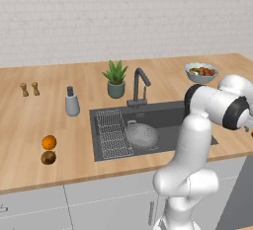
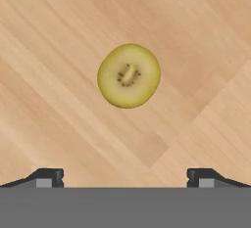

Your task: Put the colander in the sink, put the orange, pear, kiwi in the colander, and turn on the sink faucet and pour water over the colander.

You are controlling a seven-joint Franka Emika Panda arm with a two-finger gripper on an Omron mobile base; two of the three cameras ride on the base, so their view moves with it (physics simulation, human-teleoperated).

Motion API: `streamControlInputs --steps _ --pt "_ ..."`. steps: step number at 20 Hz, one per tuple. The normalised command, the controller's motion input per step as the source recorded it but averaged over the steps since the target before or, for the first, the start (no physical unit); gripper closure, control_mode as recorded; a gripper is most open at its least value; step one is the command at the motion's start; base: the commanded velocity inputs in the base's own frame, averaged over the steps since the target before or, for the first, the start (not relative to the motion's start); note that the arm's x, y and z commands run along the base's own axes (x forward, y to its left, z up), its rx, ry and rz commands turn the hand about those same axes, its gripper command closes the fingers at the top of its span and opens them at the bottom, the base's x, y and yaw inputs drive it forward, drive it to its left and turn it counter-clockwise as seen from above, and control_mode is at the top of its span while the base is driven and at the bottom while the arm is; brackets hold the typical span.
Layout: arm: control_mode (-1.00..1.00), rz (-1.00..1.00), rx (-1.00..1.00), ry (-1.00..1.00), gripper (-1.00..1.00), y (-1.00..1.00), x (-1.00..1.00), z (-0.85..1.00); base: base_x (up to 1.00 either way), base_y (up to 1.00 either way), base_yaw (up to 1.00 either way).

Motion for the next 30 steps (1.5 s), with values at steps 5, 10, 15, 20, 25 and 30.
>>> streamControlInputs --steps 5,10,15,20,25,30 --pt "-1.0 0.0 0.03 0.0 -1.0 -0.21 0.11 -0.07 0.0 0.0 0.0" --pt "-1.0 0.0 0.01 0.0 -1.0 -0.12 0.1 -0.14 0.0 0.0 0.0" --pt "-1.0 0.0 0.0 -0.01 -1.0 -0.05 0.11 -0.23 0.0 0.0 0.0" --pt "-1.0 0.0 0.0 0.0 -1.0 -0.03 0.17 -0.2 0.0 0.0 0.0" --pt "-1.0 0.0 0.0 0.0 -1.0 -0.14 0.06 -0.19 0.0 0.0 0.0" --pt "-1.0 0.0 0.01 0.0 -1.0 -0.13 0.05 -0.08 0.0 0.0 0.0"
